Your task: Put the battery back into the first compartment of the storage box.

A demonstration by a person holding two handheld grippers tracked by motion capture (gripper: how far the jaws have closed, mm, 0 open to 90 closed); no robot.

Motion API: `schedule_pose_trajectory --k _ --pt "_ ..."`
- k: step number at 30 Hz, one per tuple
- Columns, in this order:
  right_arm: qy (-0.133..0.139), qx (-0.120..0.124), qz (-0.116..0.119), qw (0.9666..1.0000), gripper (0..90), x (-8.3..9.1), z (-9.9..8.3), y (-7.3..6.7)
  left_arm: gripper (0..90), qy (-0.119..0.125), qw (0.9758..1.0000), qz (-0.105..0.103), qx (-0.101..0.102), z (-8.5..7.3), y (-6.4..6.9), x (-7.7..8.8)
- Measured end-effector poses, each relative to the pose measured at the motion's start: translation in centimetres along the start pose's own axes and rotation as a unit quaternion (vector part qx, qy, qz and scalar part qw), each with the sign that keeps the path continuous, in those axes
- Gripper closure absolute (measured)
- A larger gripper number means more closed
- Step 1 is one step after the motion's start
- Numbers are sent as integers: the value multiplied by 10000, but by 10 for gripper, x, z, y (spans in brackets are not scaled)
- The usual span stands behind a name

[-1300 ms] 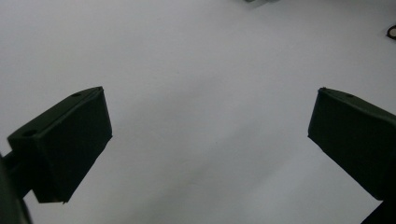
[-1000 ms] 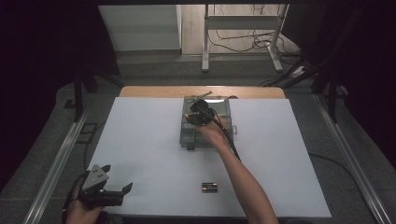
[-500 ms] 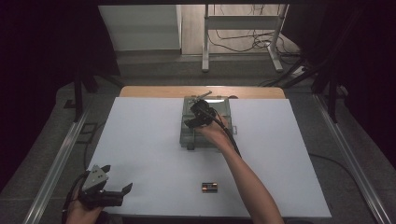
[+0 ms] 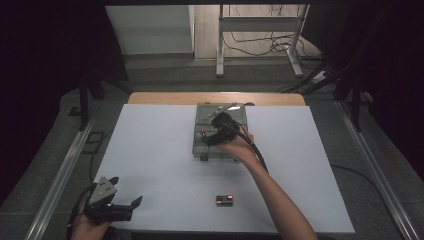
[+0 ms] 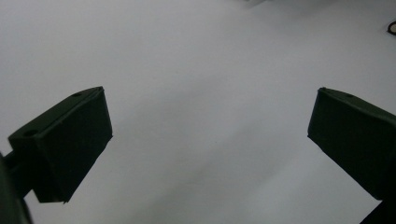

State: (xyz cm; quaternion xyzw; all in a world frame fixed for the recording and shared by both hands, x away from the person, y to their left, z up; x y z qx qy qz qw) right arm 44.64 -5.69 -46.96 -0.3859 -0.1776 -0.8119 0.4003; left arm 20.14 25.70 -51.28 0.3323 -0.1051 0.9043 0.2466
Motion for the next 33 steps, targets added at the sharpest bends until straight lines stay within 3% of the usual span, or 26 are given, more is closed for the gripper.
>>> schedule_pose_trajectory --k 4,5,8,18,33 --pt "-50 83 58 9999 99 8 -6 -6 6 -12 10000 10 -12 0 0 0" --pt "-103 163 73 9998 41 13 -10 -10 6 -13 10000 13 -17 0 0 0" --pt "-142 204 74 9997 3 16 -13 -13 6 -17 10000 21 -19 0 1 0" --pt "33 323 153 9994 0 35 -33 -20 6 -30 10000 35 -29 0 1 0" --pt "114 63 393 9991 0 59 -65 -26 6 -26 10000 53 -40 0 1 0"
Point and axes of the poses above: each handheld gripper's, and its own axes: x roughly backward along the jaws, z roughly out of its top, y roughly to its right, the point moved 2 cm from there along -x, roughly forward along the jaws, and after that the axes turned 2 degrees about -y, right-handed, at the moved point
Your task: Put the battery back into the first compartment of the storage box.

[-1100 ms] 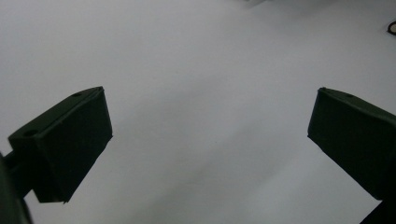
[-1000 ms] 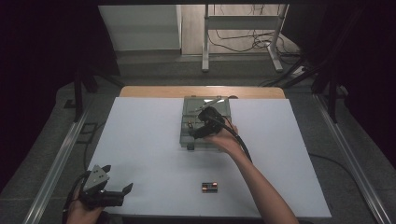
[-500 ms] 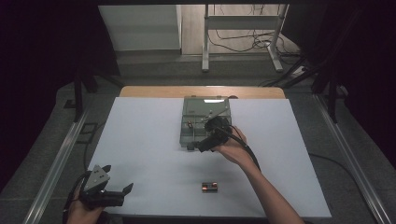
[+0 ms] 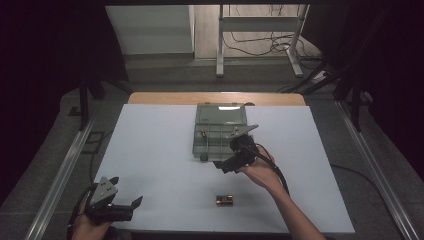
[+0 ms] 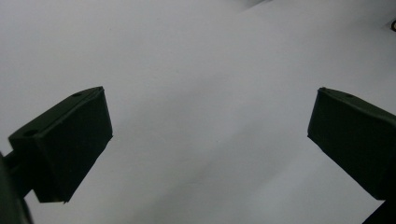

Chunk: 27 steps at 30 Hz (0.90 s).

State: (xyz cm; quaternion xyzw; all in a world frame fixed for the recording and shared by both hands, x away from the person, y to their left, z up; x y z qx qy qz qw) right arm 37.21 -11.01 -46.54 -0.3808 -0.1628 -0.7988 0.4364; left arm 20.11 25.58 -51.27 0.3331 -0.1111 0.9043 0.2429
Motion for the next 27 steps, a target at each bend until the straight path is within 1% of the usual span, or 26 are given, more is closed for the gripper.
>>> schedule_pose_trajectory --k 4,8,11,17,21,22,23,26,27 --pt "-17 82 -93 9999 0 8 -8 -3 6 0 10000 -4 8 0 0 0" --pt "-184 96 -222 9995 0 15 -19 -5 6 -3 10000 1 -1 0 0 0" --pt "-317 50 -314 9990 0 18 -28 -7 6 -5 10000 3 -3 0 0 0" --pt "-552 79 -342 9979 0 19 -43 -16 6 -3 10000 20 -21 0 0 0" --pt "-585 43 -305 9978 0 20 -48 -21 6 -6 10000 21 -30 0 1 0" --pt "-608 70 -293 9977 0 20 -49 -23 6 -5 10000 22 -30 0 1 0" --pt "-634 117 -313 9974 3 19 -51 -25 6 -4 10000 22 -30 0 1 0" --pt "-733 246 -484 9958 60 17 -55 -31 6 -8 10000 15 -18 0 1 0" --pt "-749 266 -499 9956 79 16 -56 -32 6 -9 10000 15 -20 0 1 0"
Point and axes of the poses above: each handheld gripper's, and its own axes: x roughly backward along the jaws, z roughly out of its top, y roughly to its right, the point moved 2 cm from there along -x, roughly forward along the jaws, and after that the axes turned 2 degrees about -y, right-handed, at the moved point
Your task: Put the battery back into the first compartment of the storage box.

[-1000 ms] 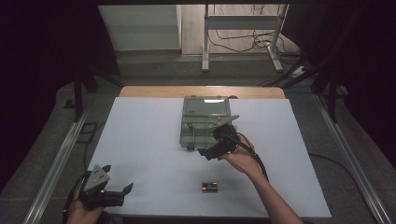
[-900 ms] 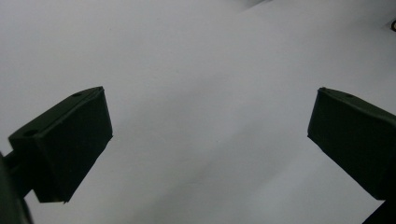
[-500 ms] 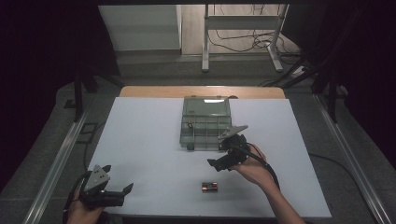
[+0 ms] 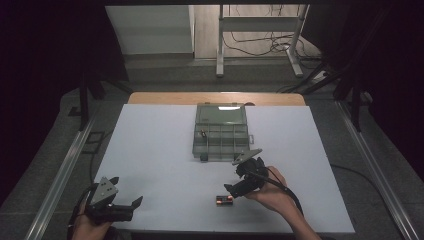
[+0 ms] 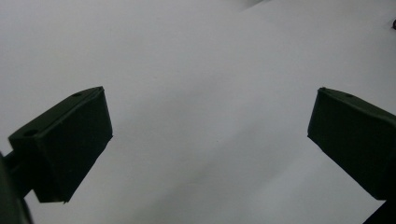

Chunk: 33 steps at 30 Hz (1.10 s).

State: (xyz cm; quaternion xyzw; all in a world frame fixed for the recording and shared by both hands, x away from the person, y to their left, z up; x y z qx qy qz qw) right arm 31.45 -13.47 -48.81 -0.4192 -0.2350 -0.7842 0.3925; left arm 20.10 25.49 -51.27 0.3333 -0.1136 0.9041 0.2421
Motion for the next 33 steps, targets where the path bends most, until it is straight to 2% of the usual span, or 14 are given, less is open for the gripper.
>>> schedule_pose_trajectory --k 6,13,18,22,28,31,33 --pt "-301 241 210 9990 198 -10 -6 -12 6 -11 10000 -2 -10 0 0 0" --pt "-411 515 364 9972 362 -17 -5 -24 6 -19 10000 6 -21 0 0 0" --pt "-649 524 590 9948 469 -25 -5 -26 6 -28 10000 11 -39 0 1 0" --pt "-735 528 683 9936 537 -29 -4 -25 7 -36 10000 6 -50 0 1 0" --pt "-859 628 721 9917 643 -36 -2 -26 7 -43 10000 5 -69 0 1 -1" --pt "-925 875 615 9899 757 -40 -1 -27 8 -50 10000 10 -78 0 2 -1" --pt "-933 924 601 9895 764 -41 0 -29 8 -48 10000 12 -85 0 2 -1"
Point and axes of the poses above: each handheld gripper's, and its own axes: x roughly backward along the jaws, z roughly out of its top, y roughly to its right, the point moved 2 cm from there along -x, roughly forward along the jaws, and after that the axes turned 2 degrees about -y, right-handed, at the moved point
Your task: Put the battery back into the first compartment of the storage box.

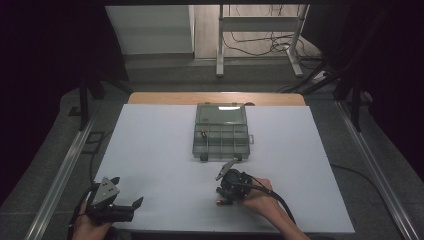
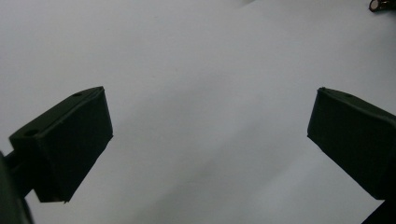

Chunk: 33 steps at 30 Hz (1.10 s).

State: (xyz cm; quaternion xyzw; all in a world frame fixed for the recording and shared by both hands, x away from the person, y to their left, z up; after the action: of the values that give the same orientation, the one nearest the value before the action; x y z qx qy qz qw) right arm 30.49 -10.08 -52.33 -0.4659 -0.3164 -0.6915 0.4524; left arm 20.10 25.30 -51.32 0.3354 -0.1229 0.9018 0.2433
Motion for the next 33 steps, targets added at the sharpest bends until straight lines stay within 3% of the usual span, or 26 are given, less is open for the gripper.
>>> schedule_pose_trajectory --k 5,12,20,33 --pt "21 1 -47 10000 766 2 0 -1 8 4 10000 2 -2 0 0 0" --pt "325 -200 -97 9992 765 11 0 5 8 -8 10000 9 -10 0 0 0" --pt "521 -482 -80 9974 766 21 1 14 8 -29 10000 12 -14 0 0 0" --pt "905 -732 -21 9932 766 31 9 31 8 -33 10000 12 3 0 0 -1"
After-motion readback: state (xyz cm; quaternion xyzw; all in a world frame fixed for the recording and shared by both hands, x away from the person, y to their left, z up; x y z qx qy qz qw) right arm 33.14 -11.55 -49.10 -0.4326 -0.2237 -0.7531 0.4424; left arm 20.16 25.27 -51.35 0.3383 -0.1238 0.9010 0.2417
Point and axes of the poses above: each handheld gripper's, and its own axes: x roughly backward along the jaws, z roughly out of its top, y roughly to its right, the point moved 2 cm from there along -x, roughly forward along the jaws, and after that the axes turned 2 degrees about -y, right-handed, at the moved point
